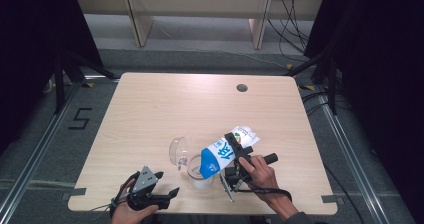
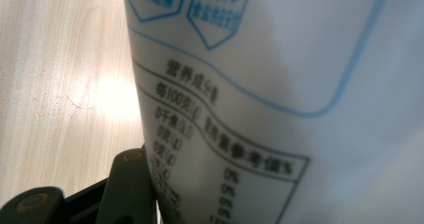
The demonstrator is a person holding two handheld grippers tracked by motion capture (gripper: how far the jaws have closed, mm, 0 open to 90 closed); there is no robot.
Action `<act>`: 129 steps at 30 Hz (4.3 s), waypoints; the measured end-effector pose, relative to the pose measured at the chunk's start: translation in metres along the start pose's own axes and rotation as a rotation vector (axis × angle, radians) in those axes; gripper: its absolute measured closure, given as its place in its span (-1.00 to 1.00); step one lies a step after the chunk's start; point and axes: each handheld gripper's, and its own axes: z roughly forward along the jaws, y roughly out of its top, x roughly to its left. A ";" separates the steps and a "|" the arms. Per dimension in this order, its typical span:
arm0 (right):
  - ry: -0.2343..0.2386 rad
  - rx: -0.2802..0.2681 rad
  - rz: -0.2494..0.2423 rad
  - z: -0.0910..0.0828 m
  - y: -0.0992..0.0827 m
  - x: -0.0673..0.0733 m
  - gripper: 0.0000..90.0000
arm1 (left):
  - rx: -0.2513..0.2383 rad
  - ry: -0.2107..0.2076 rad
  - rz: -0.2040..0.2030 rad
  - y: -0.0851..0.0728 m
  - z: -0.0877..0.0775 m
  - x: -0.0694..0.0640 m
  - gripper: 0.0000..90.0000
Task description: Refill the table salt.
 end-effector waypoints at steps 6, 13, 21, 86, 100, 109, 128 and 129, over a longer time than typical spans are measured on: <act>-0.017 -0.021 -0.013 0.001 0.000 -0.001 0.10 | 0.000 0.001 0.000 0.000 0.000 0.000 -0.50; 0.005 0.014 -0.005 -0.001 0.000 -0.001 0.10 | 0.003 0.000 0.000 0.000 0.000 0.000 -0.50; 0.002 0.013 -0.008 -0.001 0.000 -0.001 0.10 | 0.007 0.007 0.002 0.000 0.000 0.000 -0.50; -0.019 -0.021 -0.123 0.000 0.001 -0.008 0.13 | 0.001 0.000 0.001 0.000 0.000 0.000 -0.50; -0.024 -0.023 -0.143 0.000 0.001 -0.009 0.13 | 0.000 0.000 0.000 0.000 0.000 0.000 -0.50; -0.019 0.016 -0.042 -0.002 0.000 -0.002 0.13 | 0.001 0.000 0.002 0.000 0.000 0.000 -0.50; -0.073 -0.049 -0.148 0.001 -0.003 -0.007 0.14 | 0.006 0.005 0.020 0.000 0.001 0.002 -0.50; -0.059 -0.042 -0.142 0.001 -0.002 -0.008 0.14 | -0.006 0.000 0.002 0.000 0.001 0.000 -0.50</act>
